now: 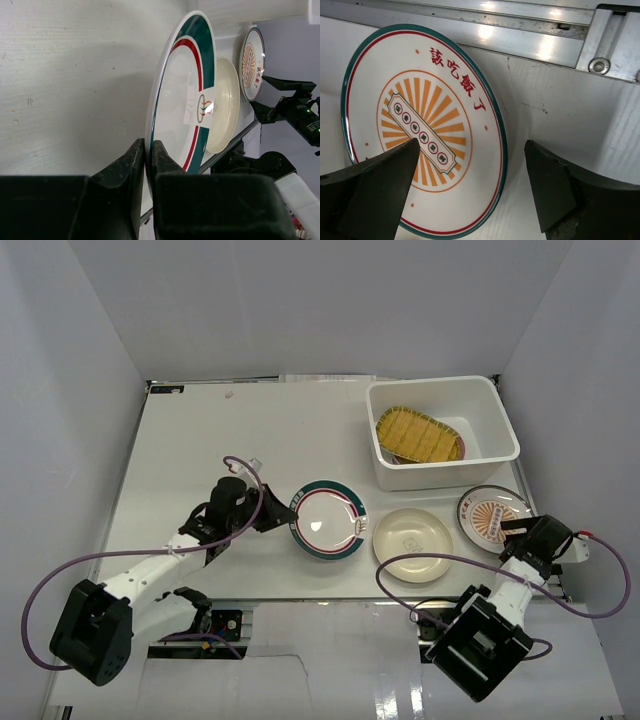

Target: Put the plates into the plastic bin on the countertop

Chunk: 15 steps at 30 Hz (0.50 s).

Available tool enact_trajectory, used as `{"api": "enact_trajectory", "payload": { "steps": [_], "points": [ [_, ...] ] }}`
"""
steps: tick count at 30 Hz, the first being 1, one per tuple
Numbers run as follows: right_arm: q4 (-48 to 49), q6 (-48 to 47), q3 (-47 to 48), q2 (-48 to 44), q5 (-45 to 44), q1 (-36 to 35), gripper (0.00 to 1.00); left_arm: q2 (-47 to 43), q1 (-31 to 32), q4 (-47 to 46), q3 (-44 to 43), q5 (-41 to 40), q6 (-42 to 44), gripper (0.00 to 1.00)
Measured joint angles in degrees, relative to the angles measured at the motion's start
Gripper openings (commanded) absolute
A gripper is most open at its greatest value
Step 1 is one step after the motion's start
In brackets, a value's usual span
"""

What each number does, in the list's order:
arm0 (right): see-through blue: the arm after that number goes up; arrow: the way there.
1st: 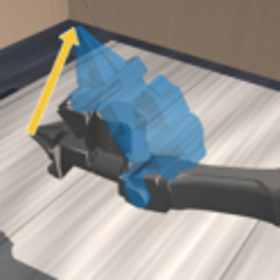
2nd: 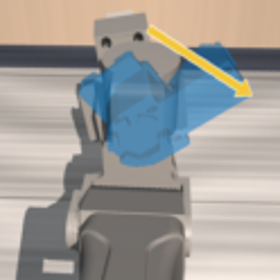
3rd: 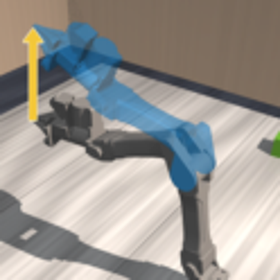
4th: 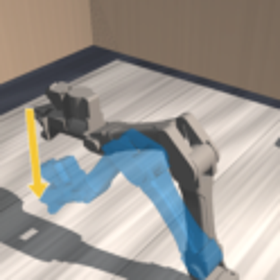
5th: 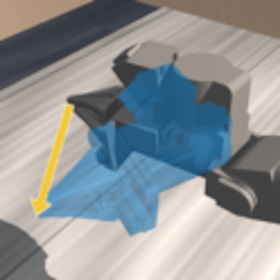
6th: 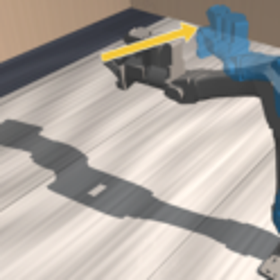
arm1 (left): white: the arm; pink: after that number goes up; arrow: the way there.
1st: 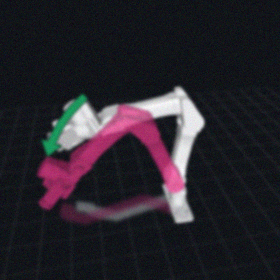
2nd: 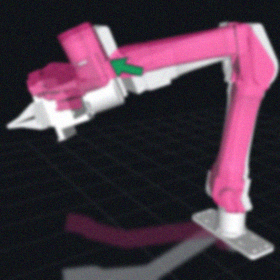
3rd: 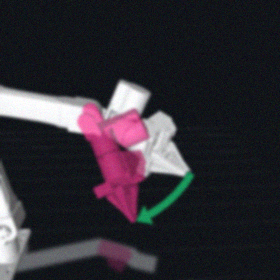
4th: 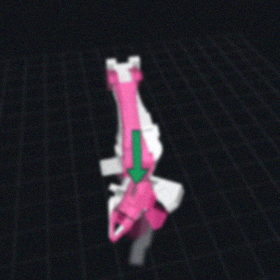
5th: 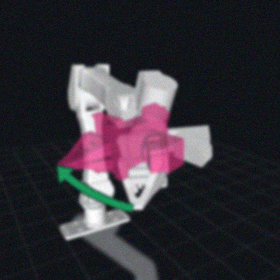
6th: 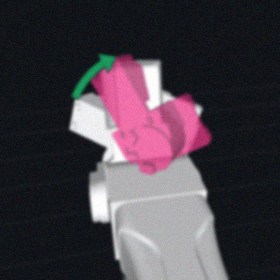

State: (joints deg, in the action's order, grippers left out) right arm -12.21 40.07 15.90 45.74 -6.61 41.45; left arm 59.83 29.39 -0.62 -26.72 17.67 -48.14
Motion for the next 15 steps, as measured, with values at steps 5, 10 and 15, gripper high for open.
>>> {"api": "enact_trajectory", "payload": {
  "steps": [5,10,15],
  "points": [
    [7.13,0.63,-1.57,3.02,5.42,1.16,0.55,-0.37,0.0,0.2,0.0,0.92,-0.24,0.0],
    [11.52,1.73,-4.76,3.61,7.5,2.23,0.15,-0.39,0.0,0.22,0.0,1.29,-0.37,0.0],
    [8.94,3.23,-2.99,-2.62,8.76,2.14,0.08,-0.85,0.0,0.81,-0.7,1.7,-0.31,0.0]
  ]
}}
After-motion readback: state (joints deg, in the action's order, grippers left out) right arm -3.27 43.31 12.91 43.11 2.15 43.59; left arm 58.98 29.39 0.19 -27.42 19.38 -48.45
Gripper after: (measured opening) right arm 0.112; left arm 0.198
